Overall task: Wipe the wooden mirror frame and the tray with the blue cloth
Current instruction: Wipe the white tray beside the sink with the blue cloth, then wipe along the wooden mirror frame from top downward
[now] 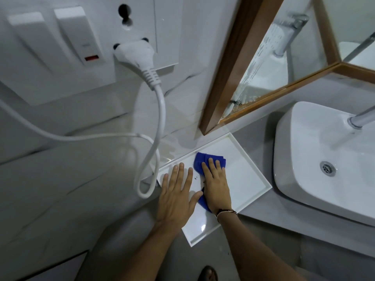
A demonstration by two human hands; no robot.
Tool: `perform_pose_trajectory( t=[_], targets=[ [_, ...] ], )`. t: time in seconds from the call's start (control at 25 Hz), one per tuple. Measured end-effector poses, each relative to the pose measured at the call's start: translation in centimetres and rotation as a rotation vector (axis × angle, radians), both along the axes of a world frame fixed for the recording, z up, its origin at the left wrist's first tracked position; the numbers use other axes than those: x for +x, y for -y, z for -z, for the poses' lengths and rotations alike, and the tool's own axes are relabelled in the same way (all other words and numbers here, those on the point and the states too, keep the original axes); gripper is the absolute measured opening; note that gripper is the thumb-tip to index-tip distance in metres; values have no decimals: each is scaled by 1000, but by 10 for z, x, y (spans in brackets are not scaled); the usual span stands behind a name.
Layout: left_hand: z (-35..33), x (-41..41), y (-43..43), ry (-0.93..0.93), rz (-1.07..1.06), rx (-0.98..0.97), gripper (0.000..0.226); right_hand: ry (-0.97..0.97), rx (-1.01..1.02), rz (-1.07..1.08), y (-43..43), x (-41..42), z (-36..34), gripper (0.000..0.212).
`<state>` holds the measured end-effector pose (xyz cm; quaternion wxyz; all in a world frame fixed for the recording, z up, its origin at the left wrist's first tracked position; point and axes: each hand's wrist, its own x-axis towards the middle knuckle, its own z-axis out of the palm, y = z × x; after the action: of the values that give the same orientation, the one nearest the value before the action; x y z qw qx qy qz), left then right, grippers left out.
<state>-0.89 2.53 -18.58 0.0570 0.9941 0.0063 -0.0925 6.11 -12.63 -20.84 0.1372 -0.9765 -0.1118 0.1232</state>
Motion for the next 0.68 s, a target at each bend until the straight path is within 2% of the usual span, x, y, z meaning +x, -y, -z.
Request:
perform_pose_trajectory(
  t=[0.16, 0.28, 0.4, 0.56, 0.68],
  targets=[
    [-18, -1, 2, 108, -5, 12, 94, -13, 100, 47, 5, -29, -25, 68],
    [-44, -1, 6, 89, 30, 16, 91, 70, 139, 110, 15, -52, -58, 74],
    [-90, -3, 16, 168, 36, -19, 87, 146, 242, 206, 26, -60, -110, 76],
    [-183, 6, 30, 291, 67, -57, 85, 410, 294, 177, 39, -50, -204, 73],
    [-275, 12, 37, 518, 64, -80, 81, 629, 323, 147, 44, -37, -288, 75]
  ],
)
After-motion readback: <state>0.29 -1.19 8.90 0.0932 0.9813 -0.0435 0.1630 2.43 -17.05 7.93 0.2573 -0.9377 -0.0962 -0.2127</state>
